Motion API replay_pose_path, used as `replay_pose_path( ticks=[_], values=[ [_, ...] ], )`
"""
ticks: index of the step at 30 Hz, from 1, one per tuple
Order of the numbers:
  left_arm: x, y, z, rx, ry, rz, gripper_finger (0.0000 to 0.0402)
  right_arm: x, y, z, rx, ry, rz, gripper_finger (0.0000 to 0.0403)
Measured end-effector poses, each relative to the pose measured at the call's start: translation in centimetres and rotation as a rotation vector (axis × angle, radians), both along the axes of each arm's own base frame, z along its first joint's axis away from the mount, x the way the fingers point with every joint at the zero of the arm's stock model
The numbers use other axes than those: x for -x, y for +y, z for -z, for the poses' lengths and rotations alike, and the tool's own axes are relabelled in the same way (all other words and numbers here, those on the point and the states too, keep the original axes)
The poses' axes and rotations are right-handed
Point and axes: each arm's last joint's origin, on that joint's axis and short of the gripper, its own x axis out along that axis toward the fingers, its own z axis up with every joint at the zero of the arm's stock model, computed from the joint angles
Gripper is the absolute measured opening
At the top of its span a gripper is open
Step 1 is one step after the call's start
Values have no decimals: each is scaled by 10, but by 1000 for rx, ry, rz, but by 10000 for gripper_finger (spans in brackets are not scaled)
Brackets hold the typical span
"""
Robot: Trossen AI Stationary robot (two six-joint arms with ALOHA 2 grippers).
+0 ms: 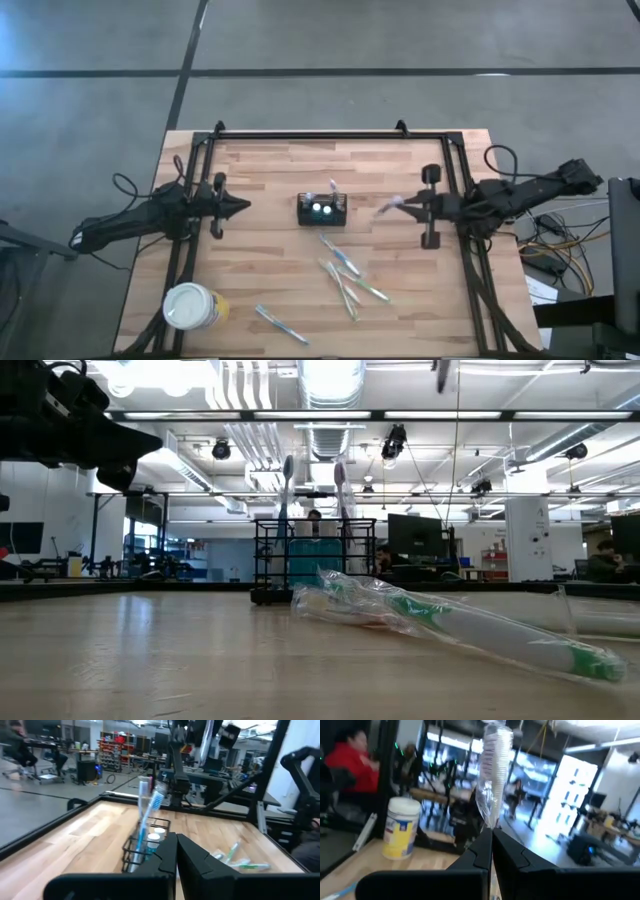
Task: Pick & Place toothbrushing station
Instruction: Put the violet toothbrush into the black wire organizer
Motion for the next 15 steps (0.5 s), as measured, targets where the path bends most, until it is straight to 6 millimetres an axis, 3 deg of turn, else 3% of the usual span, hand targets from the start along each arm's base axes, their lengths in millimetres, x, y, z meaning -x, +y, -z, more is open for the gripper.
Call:
replay_pose_path(
  ticks=[8,15],
  values=[
    [0,1,-1,-34,-8,-24,10,32,-21,60,-78,-102,7,8],
    [0,1,-2,-42,-17,-24,10,42,-25,90,-99,-133,11,8]
  ],
)
